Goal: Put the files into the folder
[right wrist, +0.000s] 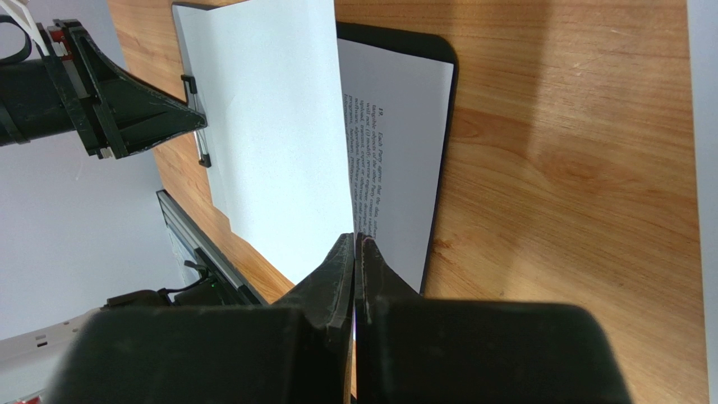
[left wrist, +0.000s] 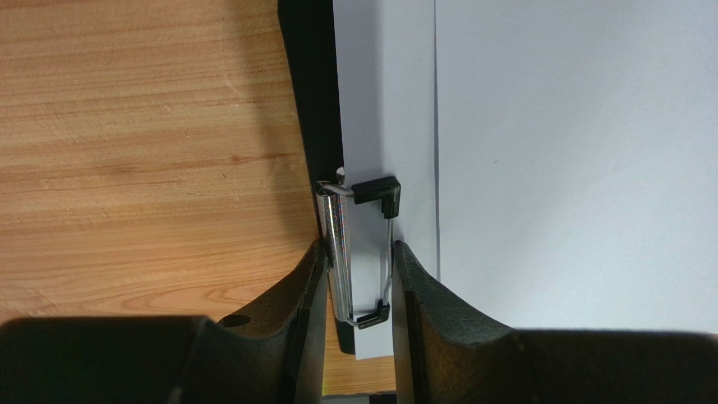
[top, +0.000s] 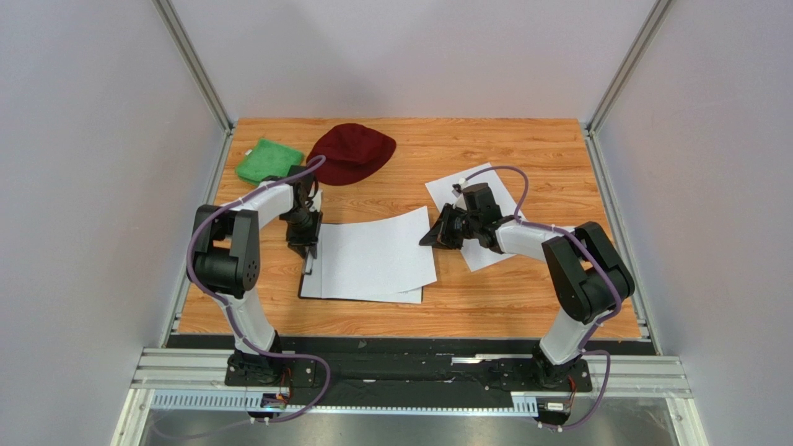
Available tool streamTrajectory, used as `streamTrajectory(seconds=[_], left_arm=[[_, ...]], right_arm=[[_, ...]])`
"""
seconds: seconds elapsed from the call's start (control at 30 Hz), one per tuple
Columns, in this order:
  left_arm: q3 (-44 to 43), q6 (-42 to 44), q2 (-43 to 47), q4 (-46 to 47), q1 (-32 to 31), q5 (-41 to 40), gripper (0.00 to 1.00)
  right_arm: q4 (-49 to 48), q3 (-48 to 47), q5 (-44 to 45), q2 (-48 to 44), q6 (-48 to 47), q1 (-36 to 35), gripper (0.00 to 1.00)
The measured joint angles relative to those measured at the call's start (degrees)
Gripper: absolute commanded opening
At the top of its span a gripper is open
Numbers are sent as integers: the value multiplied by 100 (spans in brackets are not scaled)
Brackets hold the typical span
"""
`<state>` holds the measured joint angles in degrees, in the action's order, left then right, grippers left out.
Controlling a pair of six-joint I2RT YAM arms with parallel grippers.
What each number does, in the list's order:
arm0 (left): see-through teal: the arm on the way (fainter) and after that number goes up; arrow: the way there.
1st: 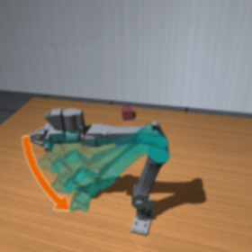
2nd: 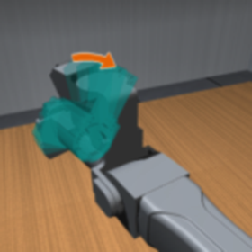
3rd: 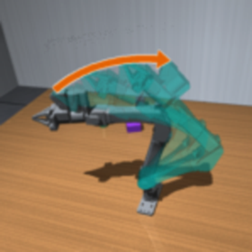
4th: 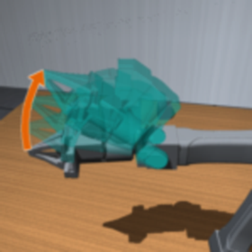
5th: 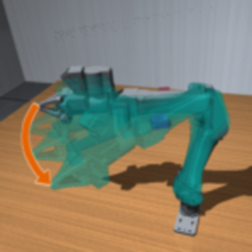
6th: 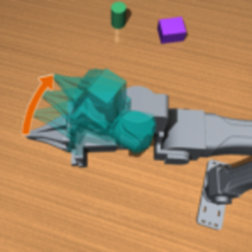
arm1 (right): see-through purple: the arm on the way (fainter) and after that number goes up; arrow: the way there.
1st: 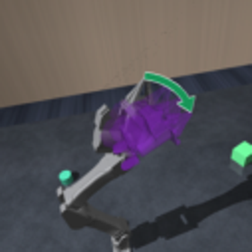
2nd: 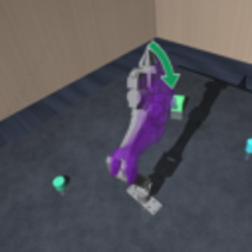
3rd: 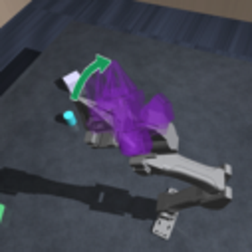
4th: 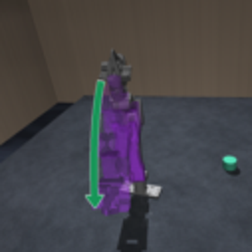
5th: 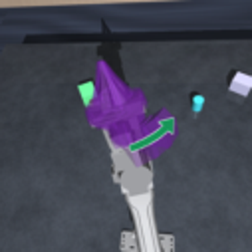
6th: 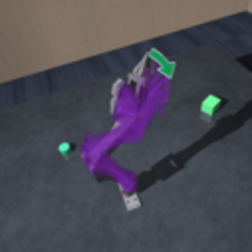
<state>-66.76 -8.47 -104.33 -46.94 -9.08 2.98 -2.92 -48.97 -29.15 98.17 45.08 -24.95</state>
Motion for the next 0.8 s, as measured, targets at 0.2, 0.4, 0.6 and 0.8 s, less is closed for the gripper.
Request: streamTrajectory(seconds=[0.2, 0.4, 0.6, 0.8], left_arm=[[-17, -31, -9, -31, -11, 0, 0], [-15, -33, -7, -31, -9, 219, 0], [101, -26, 79, 72, 2, 588, 0], [280, -26, 195, 256, 166, 968, 0]], right_arm=[[0, 15, 221, -7, 168, -2, 0], [-2, 28, 367, -7, 232, -15, 0], [28, 28, 511, -7, 208, -17, 0], [63, 28, 656, -4, 122, -17, 0]])
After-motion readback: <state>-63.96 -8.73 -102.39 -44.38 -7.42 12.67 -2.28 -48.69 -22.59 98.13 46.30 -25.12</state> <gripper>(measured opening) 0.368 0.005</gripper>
